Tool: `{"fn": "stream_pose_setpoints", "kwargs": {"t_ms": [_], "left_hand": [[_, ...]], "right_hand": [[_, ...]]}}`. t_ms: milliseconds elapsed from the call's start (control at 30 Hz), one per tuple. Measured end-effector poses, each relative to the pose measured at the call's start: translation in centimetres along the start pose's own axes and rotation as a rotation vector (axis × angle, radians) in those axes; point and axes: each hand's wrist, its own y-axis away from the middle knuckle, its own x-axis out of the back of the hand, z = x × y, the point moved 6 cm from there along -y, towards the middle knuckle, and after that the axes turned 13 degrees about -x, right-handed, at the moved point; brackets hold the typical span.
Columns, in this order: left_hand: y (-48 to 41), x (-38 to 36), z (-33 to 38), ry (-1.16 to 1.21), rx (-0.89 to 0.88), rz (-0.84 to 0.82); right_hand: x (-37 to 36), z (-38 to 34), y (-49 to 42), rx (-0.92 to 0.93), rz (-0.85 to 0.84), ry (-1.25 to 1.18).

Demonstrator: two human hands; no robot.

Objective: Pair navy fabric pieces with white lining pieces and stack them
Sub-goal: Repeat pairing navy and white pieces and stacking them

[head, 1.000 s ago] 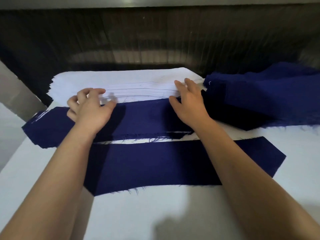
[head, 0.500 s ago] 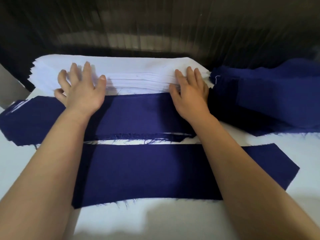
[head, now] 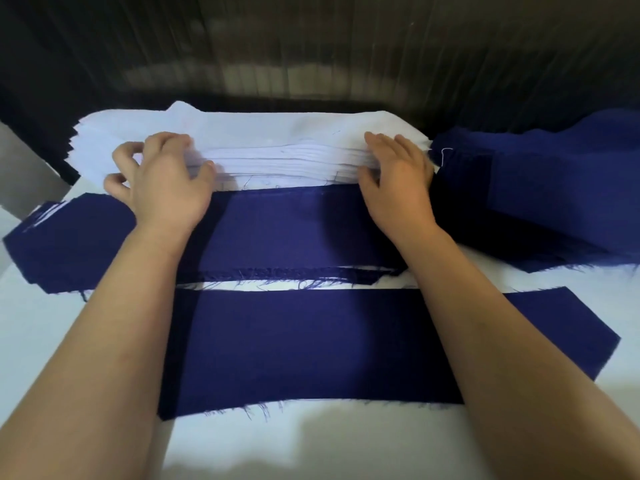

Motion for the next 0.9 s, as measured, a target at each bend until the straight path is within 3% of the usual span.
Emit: {"fn": "stream_pose_setpoints", "kwargs": {"t_ms": [167,333,900], "left_hand": [[-0.1,1.8,-0.3,-0.080,-0.050,0.209],[0.2,2.3,-0.6,-0.061,-0.041,0.302],[0.0,2.2,-1.0,0.042,0.009,0.298]], "right_hand": [[0.9,0.1,-0.2,0.004,0.077,-0.024],[1.1,0.4,-0.6,0.005,0.102,-0.029],[1.2,1.0,-1.0,-0.049,0.108,-0.215]]}}
